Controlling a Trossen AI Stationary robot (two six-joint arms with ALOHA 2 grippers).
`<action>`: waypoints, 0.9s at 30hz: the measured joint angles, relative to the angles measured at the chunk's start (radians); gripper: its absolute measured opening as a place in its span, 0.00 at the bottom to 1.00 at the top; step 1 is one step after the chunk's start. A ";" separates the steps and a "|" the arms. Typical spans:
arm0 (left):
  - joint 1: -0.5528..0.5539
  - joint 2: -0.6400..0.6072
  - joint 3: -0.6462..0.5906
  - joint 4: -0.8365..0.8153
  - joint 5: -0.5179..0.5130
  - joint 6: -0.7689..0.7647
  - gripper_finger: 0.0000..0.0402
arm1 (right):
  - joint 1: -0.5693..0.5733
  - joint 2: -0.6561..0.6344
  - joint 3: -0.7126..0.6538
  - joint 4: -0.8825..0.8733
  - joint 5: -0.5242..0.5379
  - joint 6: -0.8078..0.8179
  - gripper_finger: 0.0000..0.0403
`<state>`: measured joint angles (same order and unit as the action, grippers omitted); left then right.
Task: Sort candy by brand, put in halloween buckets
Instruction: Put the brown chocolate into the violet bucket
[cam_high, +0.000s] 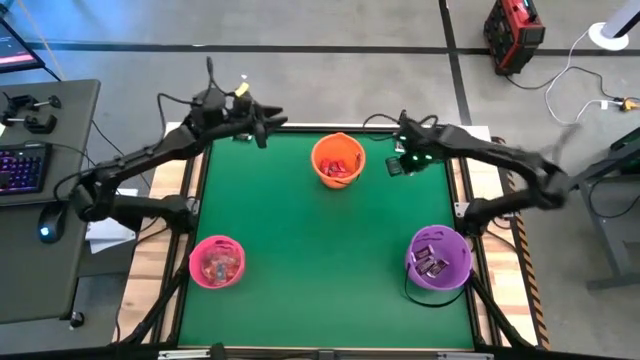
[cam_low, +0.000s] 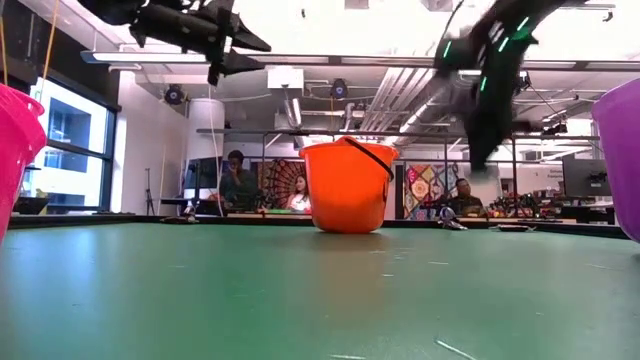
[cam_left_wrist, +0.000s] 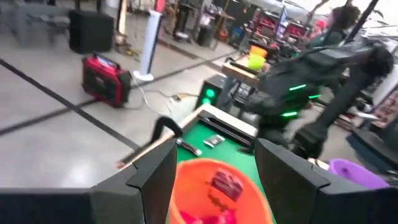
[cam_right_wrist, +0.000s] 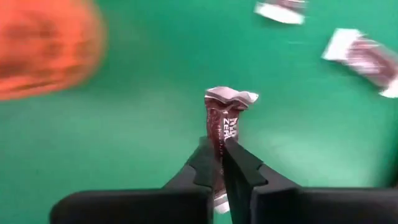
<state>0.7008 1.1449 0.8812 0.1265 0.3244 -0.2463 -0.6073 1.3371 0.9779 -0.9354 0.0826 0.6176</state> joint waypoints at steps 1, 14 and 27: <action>0.010 -0.005 0.000 0.000 -0.001 0.007 0.51 | 0.027 -0.064 0.001 0.004 -0.038 0.016 0.01; 0.039 0.057 0.000 -0.059 -0.003 0.020 0.51 | 0.569 -0.514 0.003 -0.043 -0.312 0.548 0.00; 0.038 0.080 0.000 -0.054 -0.003 -0.037 0.51 | 0.556 -0.148 -0.018 0.211 -0.205 0.337 0.07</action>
<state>0.7391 1.2251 0.8814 0.0723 0.3218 -0.2833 -0.0509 1.1894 0.9596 -0.7249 -0.1226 0.9541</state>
